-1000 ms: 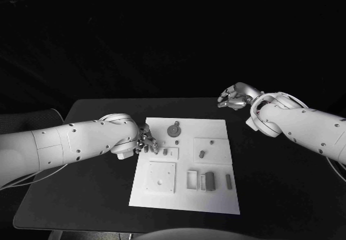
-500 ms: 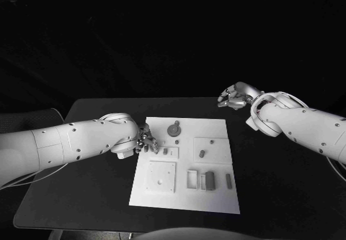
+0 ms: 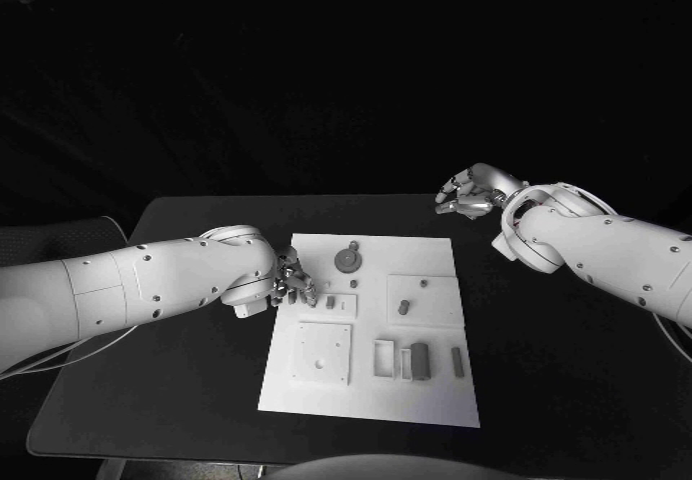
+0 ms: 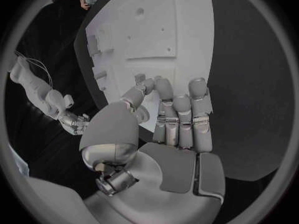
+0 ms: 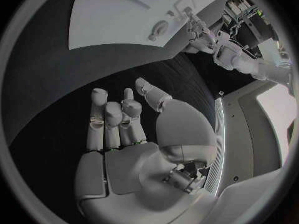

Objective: Assemble the parts on the task board

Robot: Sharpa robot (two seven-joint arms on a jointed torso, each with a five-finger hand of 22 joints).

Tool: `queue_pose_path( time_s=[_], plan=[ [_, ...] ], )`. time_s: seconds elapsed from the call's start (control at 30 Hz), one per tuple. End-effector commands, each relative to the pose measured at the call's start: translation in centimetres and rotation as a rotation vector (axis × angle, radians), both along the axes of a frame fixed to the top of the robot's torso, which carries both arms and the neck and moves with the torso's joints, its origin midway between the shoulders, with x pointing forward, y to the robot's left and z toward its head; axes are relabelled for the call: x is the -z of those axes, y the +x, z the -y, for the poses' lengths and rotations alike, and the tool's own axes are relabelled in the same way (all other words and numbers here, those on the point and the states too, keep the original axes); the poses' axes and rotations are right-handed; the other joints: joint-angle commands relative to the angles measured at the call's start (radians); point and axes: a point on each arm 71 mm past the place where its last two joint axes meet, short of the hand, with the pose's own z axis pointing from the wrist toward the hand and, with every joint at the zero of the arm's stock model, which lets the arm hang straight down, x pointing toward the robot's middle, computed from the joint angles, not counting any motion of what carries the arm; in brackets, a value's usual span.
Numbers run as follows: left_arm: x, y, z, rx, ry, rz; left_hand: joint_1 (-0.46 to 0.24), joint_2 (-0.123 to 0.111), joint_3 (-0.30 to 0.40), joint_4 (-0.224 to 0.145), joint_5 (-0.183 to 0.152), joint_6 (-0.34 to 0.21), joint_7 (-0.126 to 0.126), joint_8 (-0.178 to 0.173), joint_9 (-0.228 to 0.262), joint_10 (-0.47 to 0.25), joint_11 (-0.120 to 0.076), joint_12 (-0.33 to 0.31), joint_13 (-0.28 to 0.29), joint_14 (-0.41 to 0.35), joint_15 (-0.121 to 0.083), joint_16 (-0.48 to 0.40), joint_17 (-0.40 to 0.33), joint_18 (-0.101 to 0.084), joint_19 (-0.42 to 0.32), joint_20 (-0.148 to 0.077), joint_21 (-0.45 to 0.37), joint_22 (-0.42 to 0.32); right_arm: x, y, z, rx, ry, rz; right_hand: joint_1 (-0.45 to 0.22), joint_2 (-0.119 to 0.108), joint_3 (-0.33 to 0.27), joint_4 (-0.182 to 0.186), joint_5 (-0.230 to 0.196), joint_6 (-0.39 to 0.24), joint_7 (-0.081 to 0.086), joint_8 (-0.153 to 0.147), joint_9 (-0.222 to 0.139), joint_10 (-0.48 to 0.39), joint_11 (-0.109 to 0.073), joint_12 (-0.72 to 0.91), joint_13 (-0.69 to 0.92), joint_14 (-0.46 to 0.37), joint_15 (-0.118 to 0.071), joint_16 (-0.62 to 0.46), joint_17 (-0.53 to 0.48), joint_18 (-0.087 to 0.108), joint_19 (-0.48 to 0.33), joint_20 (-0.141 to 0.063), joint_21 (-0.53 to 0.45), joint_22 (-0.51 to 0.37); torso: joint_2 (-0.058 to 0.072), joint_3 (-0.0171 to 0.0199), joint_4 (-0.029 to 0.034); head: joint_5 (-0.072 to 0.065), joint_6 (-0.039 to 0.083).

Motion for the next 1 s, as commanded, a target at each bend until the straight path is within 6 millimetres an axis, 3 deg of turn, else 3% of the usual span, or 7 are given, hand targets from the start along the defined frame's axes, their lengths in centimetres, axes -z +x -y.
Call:
queue_pose_path(
  time_s=[0.03, 1.0],
  plan=[
    [0.02, -0.05, 0.09, -0.012, -0.016, -0.007, 0.028, 0.038, 0.011, -0.004, 0.008, 0.038, 0.0, 0.008, 0.028, 0.001, -0.007, 0.006, 0.001, 0.006, -0.01, 0.004, 0.001, 0.018, 0.003, -0.008, 0.008, 0.025, 0.05, -0.04, -0.16, -0.014, -0.004, -0.005, -0.009, -0.001, 0.002, 0.001, 0.003, -0.001, 0.008, -0.006, 0.002, -0.006, -0.003, -0.007, 0.001, -0.003, -0.007, -0.003, -0.001, 0.021, 0.003, 0.004, -0.005, 0.014, 0.0, -0.0001, 0.0, 0.0, 0.0],
    [0.02, -0.13, -0.57, -0.031, -0.014, -0.011, 0.029, 0.037, 0.012, -0.005, 0.028, 0.042, -0.002, 0.01, 0.034, 0.002, -0.009, 0.015, 0.006, 0.008, -0.013, 0.012, 0.0, 0.019, 0.002, -0.01, 0.022, 0.024, 0.06, -0.03, -0.21, -0.016, -0.004, -0.006, -0.009, 0.0, 0.003, 0.001, 0.004, -0.001, 0.008, -0.007, 0.003, -0.006, -0.003, -0.007, 0.002, -0.003, -0.007, -0.003, -0.001, 0.021, 0.003, 0.004, -0.005, 0.015, 0.0, 0.0004, 0.0001, 0.002, -0.003]
  ],
)
